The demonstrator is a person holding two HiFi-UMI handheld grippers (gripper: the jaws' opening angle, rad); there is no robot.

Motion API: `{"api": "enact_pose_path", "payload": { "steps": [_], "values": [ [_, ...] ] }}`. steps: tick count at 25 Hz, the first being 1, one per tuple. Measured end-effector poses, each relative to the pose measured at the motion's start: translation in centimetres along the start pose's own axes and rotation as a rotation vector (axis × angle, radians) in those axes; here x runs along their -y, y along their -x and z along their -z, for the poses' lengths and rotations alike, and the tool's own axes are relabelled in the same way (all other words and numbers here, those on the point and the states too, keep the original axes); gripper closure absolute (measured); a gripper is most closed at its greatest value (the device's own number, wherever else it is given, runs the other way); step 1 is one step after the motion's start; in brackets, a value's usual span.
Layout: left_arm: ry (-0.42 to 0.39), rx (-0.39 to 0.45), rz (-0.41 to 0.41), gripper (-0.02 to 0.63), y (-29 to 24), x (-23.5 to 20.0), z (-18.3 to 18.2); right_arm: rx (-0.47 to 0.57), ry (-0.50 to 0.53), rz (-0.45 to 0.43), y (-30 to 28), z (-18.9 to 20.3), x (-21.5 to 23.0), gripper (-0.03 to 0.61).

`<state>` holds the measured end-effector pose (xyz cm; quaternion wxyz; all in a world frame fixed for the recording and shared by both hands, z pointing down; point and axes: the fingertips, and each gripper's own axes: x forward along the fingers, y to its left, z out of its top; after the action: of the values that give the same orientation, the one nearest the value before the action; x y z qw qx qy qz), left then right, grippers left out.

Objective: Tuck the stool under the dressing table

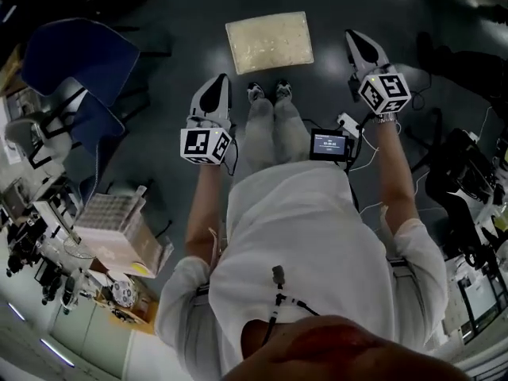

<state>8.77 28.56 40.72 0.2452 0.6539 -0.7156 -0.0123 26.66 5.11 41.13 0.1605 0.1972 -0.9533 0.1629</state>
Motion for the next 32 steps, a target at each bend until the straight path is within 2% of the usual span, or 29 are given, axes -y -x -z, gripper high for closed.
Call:
{"api": "enact_pose_path", "payload": {
  "steps": [6,11,14,19,23,28,32],
  "values": [
    [0.026,-0.128,0.008,0.606,-6.9,-6.9,9.8,-0.132,-0.096,0.030,-8.3,11.1,4.1,0.571],
    [0.111,-0.200,-0.011,0.575,-12.8,-12.4,19.9,-0.236,-0.155,0.062,-14.6,22.6,7.9,0.571],
    [0.135,-0.230,-0.031,0.557,-15.9,-14.7,25.3,-0.253,-0.174,0.082,-17.2,28.4,9.6,0.571],
    [0.162,-0.289,-0.048,0.454,-19.2,-16.8,34.0,-0.259,-0.242,0.154,-18.6,37.6,10.5,0.569],
    [0.171,-0.347,-0.076,0.383,-19.8,-17.5,40.6,-0.333,-0.224,0.162,-17.9,44.5,10.1,0.451],
    [0.195,-0.417,-0.156,0.316,-19.1,-19.2,46.8,-0.391,-0.210,0.213,-16.8,49.9,10.7,0.336],
    [0.261,-0.441,-0.194,0.279,-18.3,-20.0,49.3,-0.443,-0.209,0.239,-16.6,52.7,10.8,0.310]
  ]
}}
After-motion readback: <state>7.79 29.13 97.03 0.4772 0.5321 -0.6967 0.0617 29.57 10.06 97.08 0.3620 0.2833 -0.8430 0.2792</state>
